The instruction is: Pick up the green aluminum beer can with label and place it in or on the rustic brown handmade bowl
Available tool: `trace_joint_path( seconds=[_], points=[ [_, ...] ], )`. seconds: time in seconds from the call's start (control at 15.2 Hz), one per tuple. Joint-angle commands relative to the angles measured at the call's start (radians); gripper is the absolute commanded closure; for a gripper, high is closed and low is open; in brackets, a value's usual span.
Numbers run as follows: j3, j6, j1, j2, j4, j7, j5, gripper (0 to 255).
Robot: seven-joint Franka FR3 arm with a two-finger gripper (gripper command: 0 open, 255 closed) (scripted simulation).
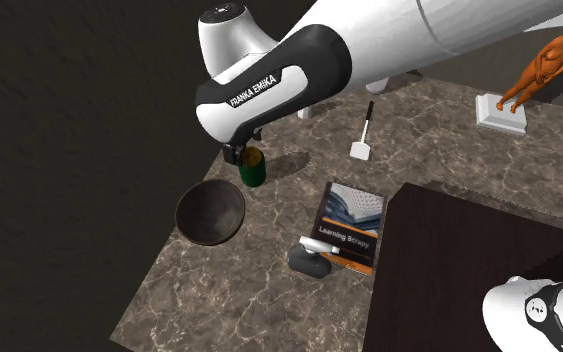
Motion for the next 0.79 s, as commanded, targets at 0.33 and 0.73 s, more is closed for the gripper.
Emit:
trace_joint_path(
  seconds=[0.33, 0.73],
  points=[
    [0.008, -0.007, -0.032, 0.195, 0.206, -0.008, 0.007, 0],
    [0.013, 0.022, -0.036, 0.243, 0.226, -0.010, 0.011, 0]
  ],
)
